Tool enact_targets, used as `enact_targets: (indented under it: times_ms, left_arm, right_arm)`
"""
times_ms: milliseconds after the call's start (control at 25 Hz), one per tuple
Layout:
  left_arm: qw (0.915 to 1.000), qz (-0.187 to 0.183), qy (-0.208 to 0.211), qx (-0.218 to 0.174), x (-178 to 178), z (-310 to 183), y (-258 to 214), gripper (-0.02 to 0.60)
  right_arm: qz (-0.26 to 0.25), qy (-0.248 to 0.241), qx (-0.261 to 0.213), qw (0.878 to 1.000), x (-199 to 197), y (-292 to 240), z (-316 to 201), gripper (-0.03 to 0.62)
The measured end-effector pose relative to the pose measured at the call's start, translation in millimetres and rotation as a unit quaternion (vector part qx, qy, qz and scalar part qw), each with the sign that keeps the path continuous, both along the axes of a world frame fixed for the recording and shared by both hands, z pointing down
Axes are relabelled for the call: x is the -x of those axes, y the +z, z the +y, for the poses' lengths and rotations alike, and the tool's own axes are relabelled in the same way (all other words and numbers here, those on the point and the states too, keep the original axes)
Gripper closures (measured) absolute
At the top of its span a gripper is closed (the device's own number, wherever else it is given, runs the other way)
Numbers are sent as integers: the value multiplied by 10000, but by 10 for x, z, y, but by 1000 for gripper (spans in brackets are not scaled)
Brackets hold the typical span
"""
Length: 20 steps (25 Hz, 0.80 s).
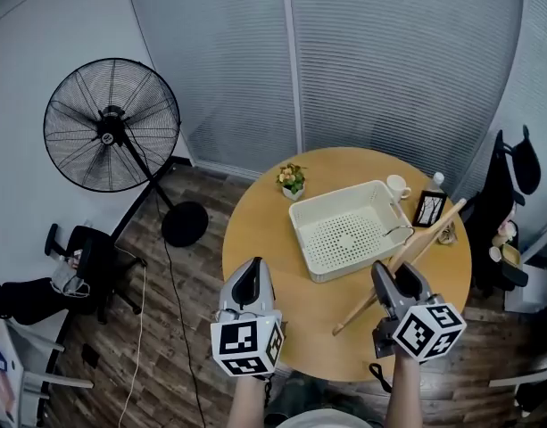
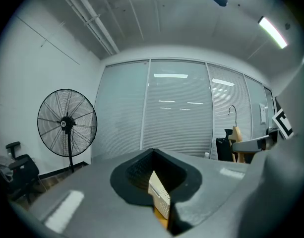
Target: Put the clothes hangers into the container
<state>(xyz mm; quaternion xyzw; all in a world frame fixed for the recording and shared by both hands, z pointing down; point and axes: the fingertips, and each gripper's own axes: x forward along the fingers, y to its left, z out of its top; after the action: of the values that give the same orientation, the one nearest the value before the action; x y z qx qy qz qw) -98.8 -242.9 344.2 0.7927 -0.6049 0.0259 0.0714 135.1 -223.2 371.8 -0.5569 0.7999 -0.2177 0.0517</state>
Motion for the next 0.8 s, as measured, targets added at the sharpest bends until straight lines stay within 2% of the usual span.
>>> enact_targets:
  times_ms: [160,520,800]
  left_arm:
    - [9999,-34,96,30,-27,-272,57,581]
    - [9995,-61,231,182,-34,-516,159,581]
    - [9995,-43,66,295,-22,-692,223,581]
  right_arm:
    - [-47,29,-27,10000,-4,22,-284,381]
    - [-70,55,-1,10000,21,-14,-623,381]
    - [-99,-92,82,9999,35,10,-920,381]
